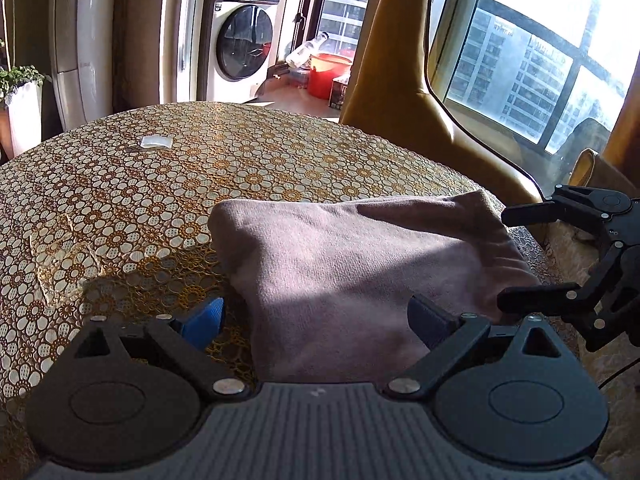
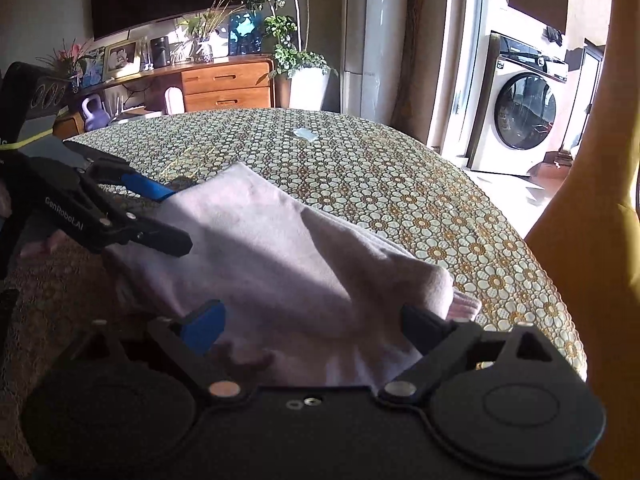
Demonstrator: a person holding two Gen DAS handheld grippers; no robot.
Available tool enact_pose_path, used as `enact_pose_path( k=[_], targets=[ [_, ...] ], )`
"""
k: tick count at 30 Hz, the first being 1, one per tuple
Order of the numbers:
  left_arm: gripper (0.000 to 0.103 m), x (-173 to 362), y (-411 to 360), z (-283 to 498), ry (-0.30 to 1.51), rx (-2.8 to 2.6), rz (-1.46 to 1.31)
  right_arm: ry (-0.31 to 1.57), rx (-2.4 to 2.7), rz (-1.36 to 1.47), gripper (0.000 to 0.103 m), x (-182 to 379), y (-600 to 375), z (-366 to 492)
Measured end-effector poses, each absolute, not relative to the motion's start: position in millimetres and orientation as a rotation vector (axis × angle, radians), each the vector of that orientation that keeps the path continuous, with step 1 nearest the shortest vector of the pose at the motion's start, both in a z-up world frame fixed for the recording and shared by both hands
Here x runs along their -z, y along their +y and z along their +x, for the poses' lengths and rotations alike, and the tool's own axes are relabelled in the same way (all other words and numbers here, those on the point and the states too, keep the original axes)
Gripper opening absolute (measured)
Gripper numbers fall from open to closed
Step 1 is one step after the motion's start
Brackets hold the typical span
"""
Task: Fold clothes
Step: 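Release the folded sweatshirt and withdraw both grippers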
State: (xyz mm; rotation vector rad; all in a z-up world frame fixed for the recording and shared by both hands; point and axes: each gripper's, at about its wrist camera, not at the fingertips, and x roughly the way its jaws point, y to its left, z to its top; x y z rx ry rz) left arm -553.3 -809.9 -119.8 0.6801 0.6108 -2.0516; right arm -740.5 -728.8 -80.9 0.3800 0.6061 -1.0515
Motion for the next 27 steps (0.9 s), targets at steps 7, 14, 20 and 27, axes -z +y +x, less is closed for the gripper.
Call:
enact_pose_path(
  k=[7, 14, 20, 27],
  targets=[
    [0.098, 86.6, -755.3, -549.1, 0.585, 2.014, 0.621, 0.494, 1.218, 0.434, 0.103, 55.8, -685.0, -741.6],
    [0.098, 66.2, -706.7, -546.4, 0.642, 1.982, 0.585, 0.536, 1.271, 0.444, 0.103, 45.4, -642.5, -732.5],
    [0.098, 55.8, -673.3, -539.2, 0.66, 1.923, 0.54, 0.585, 1.338, 0.414, 0.103, 44.0, -614.8, -712.1],
    [0.098, 41.8, -649.2, -533.2, 0.649, 1.883, 0.506, 0.565, 1.406, 0.401, 0.103, 43.9, -590.7, -700.9]
  ],
)
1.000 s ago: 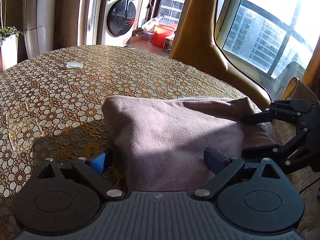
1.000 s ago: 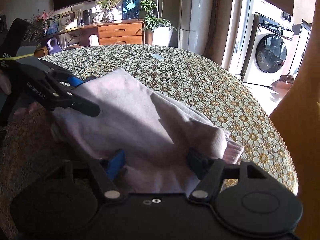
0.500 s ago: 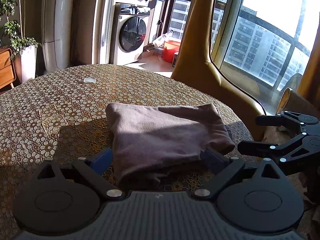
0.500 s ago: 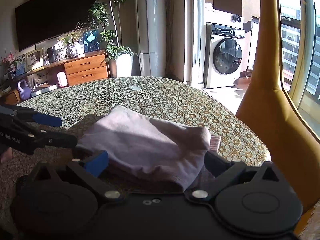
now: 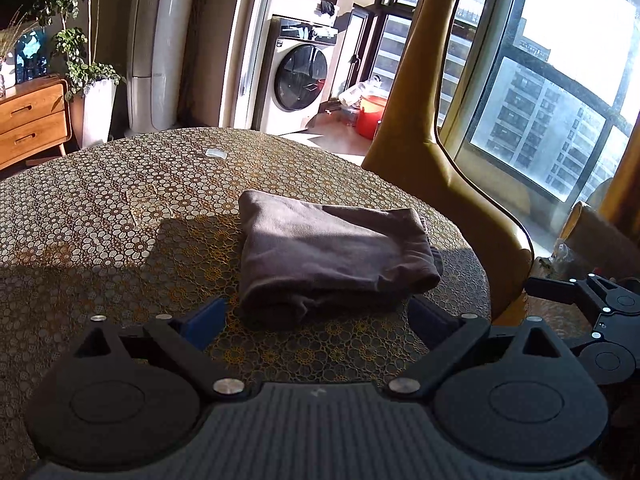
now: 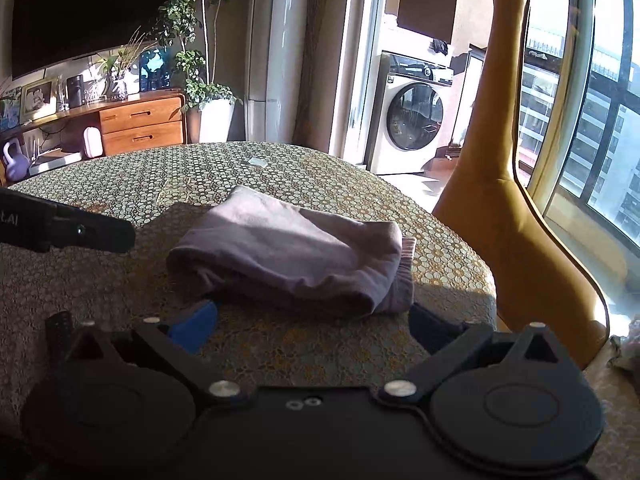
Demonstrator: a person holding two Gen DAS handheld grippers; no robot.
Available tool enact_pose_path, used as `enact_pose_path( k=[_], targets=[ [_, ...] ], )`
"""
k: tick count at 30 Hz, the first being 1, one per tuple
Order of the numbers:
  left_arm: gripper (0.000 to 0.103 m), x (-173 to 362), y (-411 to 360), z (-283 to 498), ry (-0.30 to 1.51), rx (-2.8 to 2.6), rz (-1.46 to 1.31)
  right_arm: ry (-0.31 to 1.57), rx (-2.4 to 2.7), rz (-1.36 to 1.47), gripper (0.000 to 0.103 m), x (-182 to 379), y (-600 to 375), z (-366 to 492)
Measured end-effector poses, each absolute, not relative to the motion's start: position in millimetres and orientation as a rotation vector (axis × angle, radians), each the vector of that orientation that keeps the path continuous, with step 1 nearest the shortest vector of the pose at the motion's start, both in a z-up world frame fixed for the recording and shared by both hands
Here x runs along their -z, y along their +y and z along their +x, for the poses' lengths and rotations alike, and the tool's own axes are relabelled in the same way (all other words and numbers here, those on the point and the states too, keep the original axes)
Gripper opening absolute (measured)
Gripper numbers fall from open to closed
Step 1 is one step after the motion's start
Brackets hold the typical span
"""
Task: Fold clothes
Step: 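Release the folded sweatshirt and withdraw both grippers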
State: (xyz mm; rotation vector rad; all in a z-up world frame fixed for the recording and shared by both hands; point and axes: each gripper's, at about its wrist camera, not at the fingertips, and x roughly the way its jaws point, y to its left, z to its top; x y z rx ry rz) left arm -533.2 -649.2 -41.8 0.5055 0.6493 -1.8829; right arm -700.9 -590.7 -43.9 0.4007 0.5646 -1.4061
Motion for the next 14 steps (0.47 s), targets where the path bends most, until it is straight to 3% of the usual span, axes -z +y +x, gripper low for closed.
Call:
enact_pose_path(
  k=[14],
  targets=[
    [0.098, 34.6, -627.7, -542.9, 0.541, 1.882, 0.551, 0.56, 1.477, 0.412, 0.103, 45.0, -590.8, -702.9]
  ],
)
